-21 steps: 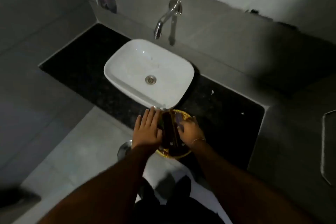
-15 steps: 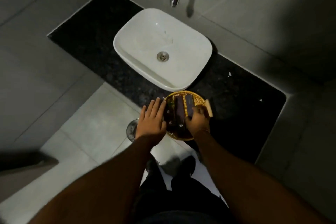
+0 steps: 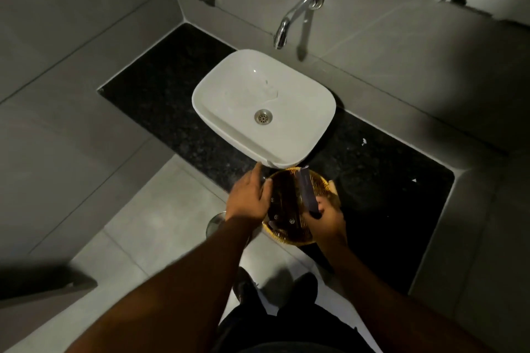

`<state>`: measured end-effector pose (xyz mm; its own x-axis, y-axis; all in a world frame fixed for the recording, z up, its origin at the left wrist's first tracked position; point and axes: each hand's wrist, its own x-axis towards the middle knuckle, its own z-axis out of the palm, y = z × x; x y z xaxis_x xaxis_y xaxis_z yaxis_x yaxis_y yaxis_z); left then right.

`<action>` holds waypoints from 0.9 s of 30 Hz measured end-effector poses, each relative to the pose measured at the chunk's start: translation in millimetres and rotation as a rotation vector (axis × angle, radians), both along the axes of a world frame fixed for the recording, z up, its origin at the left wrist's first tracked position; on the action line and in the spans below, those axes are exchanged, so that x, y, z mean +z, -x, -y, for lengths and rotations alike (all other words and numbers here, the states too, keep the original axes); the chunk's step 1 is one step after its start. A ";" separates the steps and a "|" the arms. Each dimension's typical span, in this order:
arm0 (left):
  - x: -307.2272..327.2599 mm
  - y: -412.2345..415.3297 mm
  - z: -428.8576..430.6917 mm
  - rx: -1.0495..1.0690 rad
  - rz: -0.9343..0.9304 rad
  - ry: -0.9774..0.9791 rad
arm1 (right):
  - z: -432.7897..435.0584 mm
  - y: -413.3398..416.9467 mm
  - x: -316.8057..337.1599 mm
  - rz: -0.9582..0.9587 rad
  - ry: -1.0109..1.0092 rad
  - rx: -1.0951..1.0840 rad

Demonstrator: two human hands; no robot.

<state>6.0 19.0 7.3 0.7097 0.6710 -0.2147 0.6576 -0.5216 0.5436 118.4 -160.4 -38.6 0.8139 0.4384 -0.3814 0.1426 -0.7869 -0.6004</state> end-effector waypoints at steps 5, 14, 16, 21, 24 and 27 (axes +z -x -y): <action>27.1 -35.9 -2.3 0.086 0.112 0.295 | 12.1 0.9 12.4 0.079 -0.220 0.095; 35.6 -53.5 -6.9 0.097 0.369 0.530 | 4.2 -6.0 23.9 0.152 -0.273 0.144; 38.2 -52.1 -8.2 0.156 0.418 0.624 | 3.8 -4.3 26.6 0.147 -0.286 0.149; 55.5 -53.4 -10.7 0.397 0.387 1.122 | -8.5 5.3 39.8 0.050 -0.351 0.068; 54.1 -52.0 -7.6 0.141 0.304 1.039 | -26.2 7.7 55.9 -0.115 -0.418 -0.020; 43.9 -47.9 0.6 -0.033 0.394 0.882 | -36.9 3.8 63.2 -0.278 -0.494 -0.069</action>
